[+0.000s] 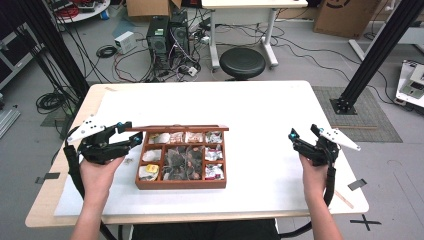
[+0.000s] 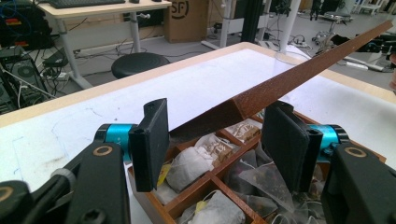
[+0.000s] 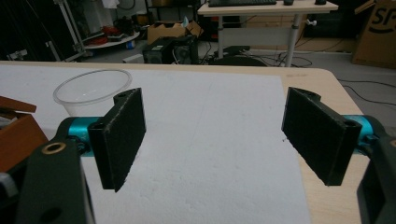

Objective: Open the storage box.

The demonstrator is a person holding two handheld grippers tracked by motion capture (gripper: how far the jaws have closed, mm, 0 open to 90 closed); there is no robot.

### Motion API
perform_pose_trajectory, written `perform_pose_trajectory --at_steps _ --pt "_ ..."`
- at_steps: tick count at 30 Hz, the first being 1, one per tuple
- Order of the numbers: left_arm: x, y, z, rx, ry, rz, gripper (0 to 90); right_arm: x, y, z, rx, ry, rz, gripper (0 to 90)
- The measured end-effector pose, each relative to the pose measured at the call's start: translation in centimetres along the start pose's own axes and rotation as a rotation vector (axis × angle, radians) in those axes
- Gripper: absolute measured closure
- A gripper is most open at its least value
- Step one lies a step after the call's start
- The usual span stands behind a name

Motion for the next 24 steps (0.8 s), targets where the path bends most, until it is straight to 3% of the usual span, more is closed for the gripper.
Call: perform_pose_trajectory --at_steps 24 --pt "0.75 0.70 1.04 -0.008 -0.025 -0.016 40.8 0.00 0.13 -0.17 -0.005 -0.003 0.000 22.0"
Point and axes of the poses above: each handheld gripper's, and its own axes: y roughly forward along the jaws, x roughly out of its top, z roughly to its left, the point moved 2 cm from there along y, roughly forward along the jaws, and after that the axes turned 10 degrees about y, right-handed, at the moved point
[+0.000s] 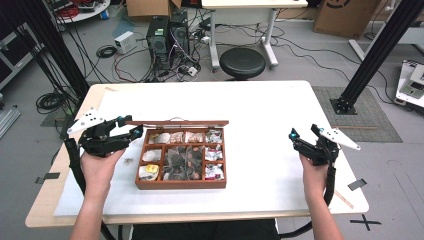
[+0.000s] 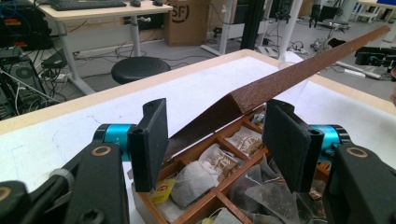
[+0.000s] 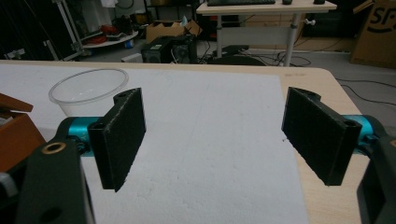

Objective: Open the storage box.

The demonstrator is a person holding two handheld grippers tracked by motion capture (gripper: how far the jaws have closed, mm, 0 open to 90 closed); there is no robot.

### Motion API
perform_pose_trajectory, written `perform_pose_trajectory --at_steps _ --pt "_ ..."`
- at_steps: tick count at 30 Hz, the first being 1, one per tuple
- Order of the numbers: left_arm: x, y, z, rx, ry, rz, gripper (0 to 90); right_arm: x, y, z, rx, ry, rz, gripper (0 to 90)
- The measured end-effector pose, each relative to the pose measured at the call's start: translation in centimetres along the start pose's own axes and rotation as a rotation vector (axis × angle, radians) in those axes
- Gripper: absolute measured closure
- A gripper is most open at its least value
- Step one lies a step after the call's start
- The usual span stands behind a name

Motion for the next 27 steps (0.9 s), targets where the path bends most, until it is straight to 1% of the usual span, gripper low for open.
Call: perform_pose_trajectory --at_steps 6,14,21,27 --pt "-0.22 0.19 0.20 -0.013 -0.016 -0.012 39.8 0.02 0.01 0.04 -0.001 -0.003 0.000 22.0" --pt "-0.15 0.28 0.21 -0.004 -0.021 -0.018 39.7 0.01 -0.06 0.01 0.002 0.002 -0.003 22.0" --pt "-0.17 0.38 0.35 -0.009 -0.033 -0.028 39.7 -0.02 -0.04 0.10 0.002 0.003 0.003 22.0" --pt "-0.18 0.41 0.38 -0.010 -0.035 -0.030 39.6 0.00 0.01 -0.12 -0.001 0.003 0.000 22.0"
Point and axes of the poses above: each handheld gripper's, and its own axes: y roughly forward along the jaws, x roughly out of its top, z roughly to its left, the point moved 2 cm from there along y, roughly forward along the jaws, and after that the axes turned 10 degrees about y, right-handed, at the moved point
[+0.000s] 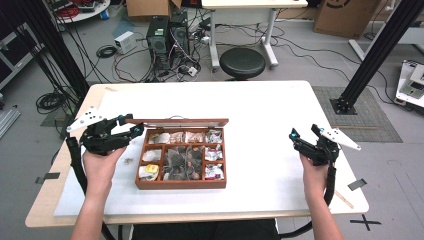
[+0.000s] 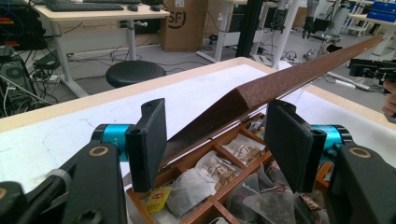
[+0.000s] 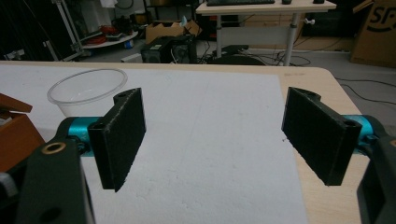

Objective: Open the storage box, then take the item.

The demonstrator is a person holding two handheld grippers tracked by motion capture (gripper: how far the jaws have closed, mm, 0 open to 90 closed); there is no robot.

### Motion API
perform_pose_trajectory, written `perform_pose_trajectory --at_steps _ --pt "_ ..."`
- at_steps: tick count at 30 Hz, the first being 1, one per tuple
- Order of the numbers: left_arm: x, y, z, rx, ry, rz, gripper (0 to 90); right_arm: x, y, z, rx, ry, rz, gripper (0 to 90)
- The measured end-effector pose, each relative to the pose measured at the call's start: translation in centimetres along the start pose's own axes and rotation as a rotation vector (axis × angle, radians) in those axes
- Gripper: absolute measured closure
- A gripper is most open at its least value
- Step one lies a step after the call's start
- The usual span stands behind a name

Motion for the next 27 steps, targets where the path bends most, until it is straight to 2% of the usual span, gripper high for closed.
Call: perform_pose_trajectory --at_steps 27 --pt "-0.01 0.20 0.14 -0.002 -0.008 -0.012 39.3 0.02 -0.27 -0.13 -0.006 0.003 -0.004 22.0"
Point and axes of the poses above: each handheld gripper's, and its own axes: y roughly forward along the jaws, x roughly out of its top, z roughly to its left, the point moved 2 cm from there along y, roughly forward along the jaws, and after that the axes turned 10 degrees about y, right-handed, at the moved point
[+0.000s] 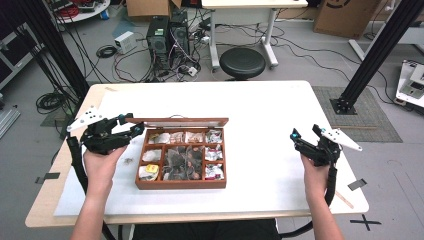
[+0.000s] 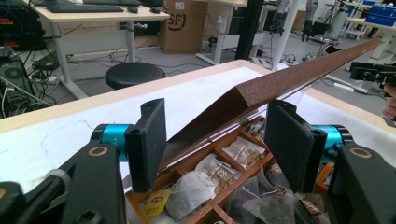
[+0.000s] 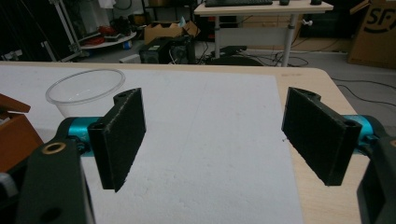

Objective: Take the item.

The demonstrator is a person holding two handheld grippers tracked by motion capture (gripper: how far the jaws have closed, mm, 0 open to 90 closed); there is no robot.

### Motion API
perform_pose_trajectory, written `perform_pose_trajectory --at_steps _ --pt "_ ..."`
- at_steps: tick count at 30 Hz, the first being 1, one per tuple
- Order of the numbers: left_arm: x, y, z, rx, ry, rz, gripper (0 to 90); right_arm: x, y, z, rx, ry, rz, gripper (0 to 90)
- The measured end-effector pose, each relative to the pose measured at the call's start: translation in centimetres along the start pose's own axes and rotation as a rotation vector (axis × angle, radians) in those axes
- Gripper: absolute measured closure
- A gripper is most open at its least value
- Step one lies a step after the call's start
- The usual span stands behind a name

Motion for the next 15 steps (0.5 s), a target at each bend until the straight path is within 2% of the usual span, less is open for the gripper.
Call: perform_pose_trajectory --at_steps 15 --pt "0.11 0.15 0.16 0.002 -0.003 -0.005 39.0 -0.04 -0.52 0.00 0.002 -0.002 -0.004 22.1"
Point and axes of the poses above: each handheld gripper's, and its own axes: y roughly forward along the jaws, x roughly out of its top, z roughly to its left, the point moved 2 cm from there along y, roughly forward along the jaws, and after that the axes turned 10 degrees about y, right-handed, at the moved point
